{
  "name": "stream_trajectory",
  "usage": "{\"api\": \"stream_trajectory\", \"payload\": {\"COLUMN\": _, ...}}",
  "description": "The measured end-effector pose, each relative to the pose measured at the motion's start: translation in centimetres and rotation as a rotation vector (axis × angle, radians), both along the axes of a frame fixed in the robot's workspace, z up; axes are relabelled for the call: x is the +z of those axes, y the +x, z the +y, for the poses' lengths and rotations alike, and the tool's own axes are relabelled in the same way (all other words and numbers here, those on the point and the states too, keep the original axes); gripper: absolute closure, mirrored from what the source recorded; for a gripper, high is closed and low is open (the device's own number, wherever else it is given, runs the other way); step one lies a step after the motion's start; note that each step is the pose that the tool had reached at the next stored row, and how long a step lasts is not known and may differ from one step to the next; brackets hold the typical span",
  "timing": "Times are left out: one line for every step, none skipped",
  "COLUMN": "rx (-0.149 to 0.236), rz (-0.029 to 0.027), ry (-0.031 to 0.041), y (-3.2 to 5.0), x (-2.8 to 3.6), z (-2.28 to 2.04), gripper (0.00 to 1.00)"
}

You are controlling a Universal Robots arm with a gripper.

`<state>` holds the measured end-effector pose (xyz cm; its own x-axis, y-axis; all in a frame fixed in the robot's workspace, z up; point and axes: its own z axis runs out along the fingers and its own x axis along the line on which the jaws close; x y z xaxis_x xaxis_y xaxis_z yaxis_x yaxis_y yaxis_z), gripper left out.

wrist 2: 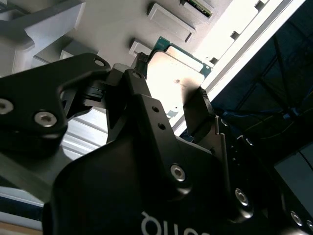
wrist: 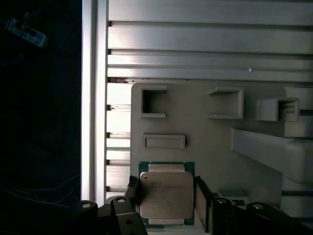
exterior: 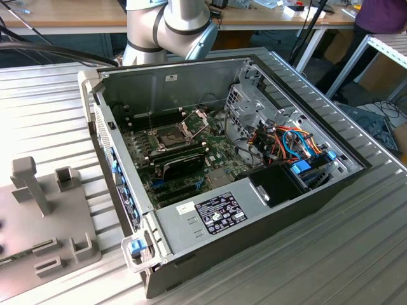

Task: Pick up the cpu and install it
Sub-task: 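Pick up the cpu and move it towards the insertion slot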

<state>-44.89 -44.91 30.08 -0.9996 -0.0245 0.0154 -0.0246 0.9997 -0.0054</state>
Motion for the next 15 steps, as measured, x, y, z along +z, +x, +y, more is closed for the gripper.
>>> {"api": "stream_trajectory", "payload": {"rx": 0.0, "rz": 0.0, "ry": 0.0, "y": 0.0, "x": 0.0, "z": 0.0, "gripper": 0.45}}
{"api": "stream_trajectory", "payload": {"rx": 0.0, "rz": 0.0, "ry": 0.0, "y": 0.0, "x": 0.0, "z": 0.0, "gripper": 0.45}}
{"api": "stream_trajectory", "payload": {"rx": 0.0, "rz": 0.0, "ry": 0.0, "y": 0.0, "x": 0.0, "z": 0.0, "gripper": 0.45}}
{"api": "stream_trajectory", "payload": {"rx": 0.0, "rz": 0.0, "ry": 0.0, "y": 0.0, "x": 0.0, "z": 0.0, "gripper": 0.45}}
{"api": "stream_trajectory", "payload": {"rx": 0.0, "rz": 0.0, "ry": 0.0, "y": 0.0, "x": 0.0, "z": 0.0, "gripper": 0.45}}
{"api": "stream_trajectory", "payload": {"rx": 0.0, "rz": 0.0, "ry": -0.0001, "y": 0.0, "x": 0.02, "z": 0.0, "gripper": 0.45}}
{"api": "stream_trajectory", "payload": {"rx": 0.0, "rz": 0.0004, "ry": -0.0003, "y": 0.0, "x": 0.09, "z": 0.0, "gripper": 0.45}}
{"api": "stream_trajectory", "payload": {"rx": 0.0, "rz": 0.0004, "ry": -0.0003, "y": 0.0, "x": 0.17, "z": 0.0, "gripper": 0.45}}
{"api": "stream_trajectory", "payload": {"rx": 0.0, "rz": 0.0, "ry": -0.0001, "y": 0.0, "x": 0.28, "z": 0.0, "gripper": 0.45}}
{"api": "stream_trajectory", "payload": {"rx": 0.0, "rz": 0.0002, "ry": -0.0001, "y": 0.0, "x": 0.41, "z": 0.0, "gripper": 0.45}}
{"api": "stream_trajectory", "payload": {"rx": 0.0, "rz": 0.0001, "ry": -0.0001, "y": 0.0, "x": 0.6, "z": 0.0, "gripper": 0.45}}
{"api": "stream_trajectory", "payload": {"rx": 0.0, "rz": 0.0001, "ry": -0.0001, "y": 0.0, "x": 0.79, "z": 0.0, "gripper": 0.45}}
{"api": "stream_trajectory", "payload": {"rx": 0.0, "rz": 0.0, "ry": 0.0, "y": 0.0, "x": 0.98, "z": 0.0, "gripper": 0.45}}
{"api": "stream_trajectory", "payload": {"rx": 0.0, "rz": 0.0, "ry": 0.0, "y": 0.0, "x": 1.21, "z": 0.0, "gripper": 0.45}}
{"api": "stream_trajectory", "payload": {"rx": 0.0, "rz": 0.0, "ry": 0.0, "y": 0.0, "x": 1.42, "z": 0.0, "gripper": 0.45}}
